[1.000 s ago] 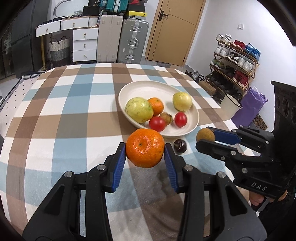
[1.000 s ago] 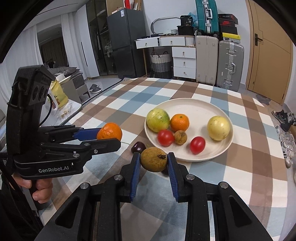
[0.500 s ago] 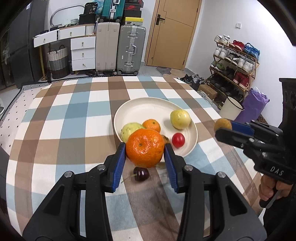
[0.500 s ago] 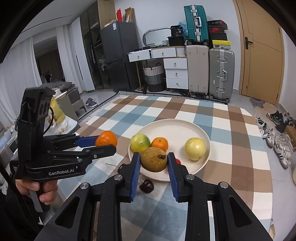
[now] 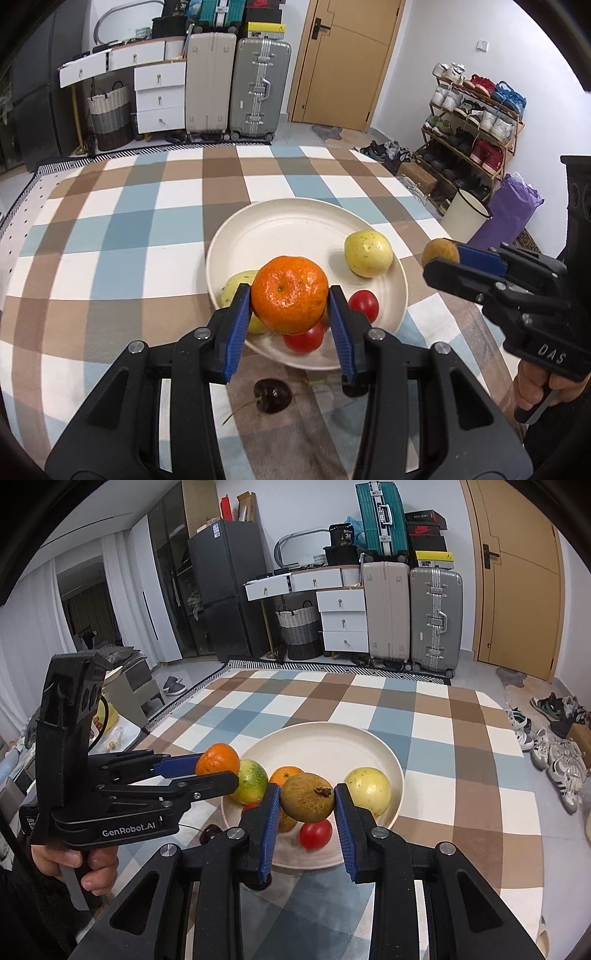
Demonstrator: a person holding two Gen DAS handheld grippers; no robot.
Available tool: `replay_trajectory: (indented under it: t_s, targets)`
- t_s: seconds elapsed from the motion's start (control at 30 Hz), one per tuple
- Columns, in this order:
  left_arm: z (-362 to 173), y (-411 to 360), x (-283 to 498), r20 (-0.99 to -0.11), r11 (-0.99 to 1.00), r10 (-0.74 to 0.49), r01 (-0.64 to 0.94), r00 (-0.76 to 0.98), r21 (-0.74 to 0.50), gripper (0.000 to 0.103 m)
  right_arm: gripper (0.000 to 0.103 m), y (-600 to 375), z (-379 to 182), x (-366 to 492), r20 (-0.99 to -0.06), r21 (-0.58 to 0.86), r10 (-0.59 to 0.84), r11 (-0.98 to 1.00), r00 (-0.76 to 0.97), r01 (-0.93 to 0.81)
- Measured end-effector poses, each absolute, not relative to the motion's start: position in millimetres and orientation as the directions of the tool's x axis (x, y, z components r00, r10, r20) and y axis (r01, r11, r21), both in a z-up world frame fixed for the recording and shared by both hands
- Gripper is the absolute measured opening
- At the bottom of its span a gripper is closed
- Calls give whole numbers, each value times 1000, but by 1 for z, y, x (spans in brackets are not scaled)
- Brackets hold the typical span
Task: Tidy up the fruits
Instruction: 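Carry the mandarin with the left gripper while the right gripper carries the brown fruit to the plate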
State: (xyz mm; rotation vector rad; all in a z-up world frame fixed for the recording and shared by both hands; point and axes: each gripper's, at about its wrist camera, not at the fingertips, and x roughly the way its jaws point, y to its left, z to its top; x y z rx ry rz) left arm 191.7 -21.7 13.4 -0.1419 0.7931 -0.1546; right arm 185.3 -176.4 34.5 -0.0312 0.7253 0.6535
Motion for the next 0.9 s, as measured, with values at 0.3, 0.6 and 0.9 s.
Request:
replay_trajectory:
  t_s: [0.3, 0.6, 0.9]
  targets:
    - [2, -40, 218, -709, 987, -162, 106, 686, -122, 39, 30, -171, 8, 210, -659, 208, 532, 808, 531, -551]
    - [0, -45, 232, -709, 986, -167, 124, 685, -113, 39, 30, -170, -4, 223, -674, 207, 516, 819, 529, -536]
    - [-6, -51, 245, -712, 987, -158, 134, 684, -90, 39, 30, -162, -7, 230, -681, 176, 495, 826, 540, -536]
